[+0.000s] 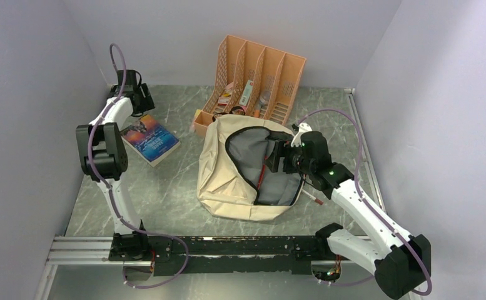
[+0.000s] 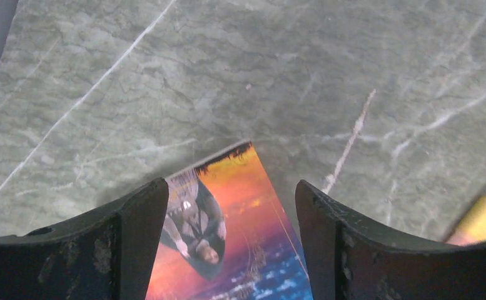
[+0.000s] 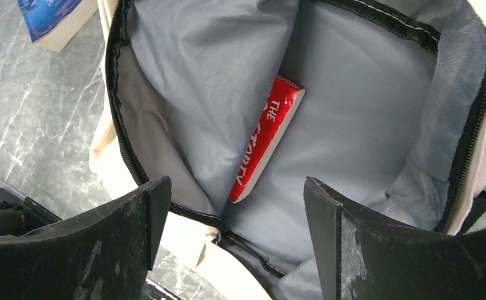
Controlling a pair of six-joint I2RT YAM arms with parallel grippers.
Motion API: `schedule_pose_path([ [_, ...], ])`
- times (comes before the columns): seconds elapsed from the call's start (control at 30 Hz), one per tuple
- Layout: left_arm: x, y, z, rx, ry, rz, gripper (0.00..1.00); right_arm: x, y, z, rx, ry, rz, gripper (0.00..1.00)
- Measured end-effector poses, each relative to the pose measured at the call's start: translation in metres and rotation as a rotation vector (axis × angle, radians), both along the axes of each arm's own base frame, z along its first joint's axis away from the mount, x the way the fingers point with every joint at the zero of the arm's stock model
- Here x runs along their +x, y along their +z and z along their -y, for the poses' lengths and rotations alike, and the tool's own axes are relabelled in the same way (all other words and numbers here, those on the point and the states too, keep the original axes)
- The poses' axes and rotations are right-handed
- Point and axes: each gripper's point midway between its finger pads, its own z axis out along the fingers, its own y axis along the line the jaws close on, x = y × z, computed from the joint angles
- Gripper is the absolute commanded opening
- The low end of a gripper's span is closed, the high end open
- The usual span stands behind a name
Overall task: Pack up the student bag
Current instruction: Move the book to the center of the board.
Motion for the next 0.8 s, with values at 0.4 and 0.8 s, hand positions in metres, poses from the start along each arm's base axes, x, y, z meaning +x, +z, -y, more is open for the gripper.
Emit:
schedule_pose_path([
  [0.4, 0.035, -0.042, -0.007, 0.004, -0.021, -0.047, 0.76, -0.003, 0.001, 0.003, -0.009, 0.0, 0.001, 0.81],
  [0.8, 0.027, -0.074, 0.001, -0.027, -0.088, -0.115, 0.65, -0.004, 0.0, 0.003, -0.01, 0.001, -0.002, 0.81],
])
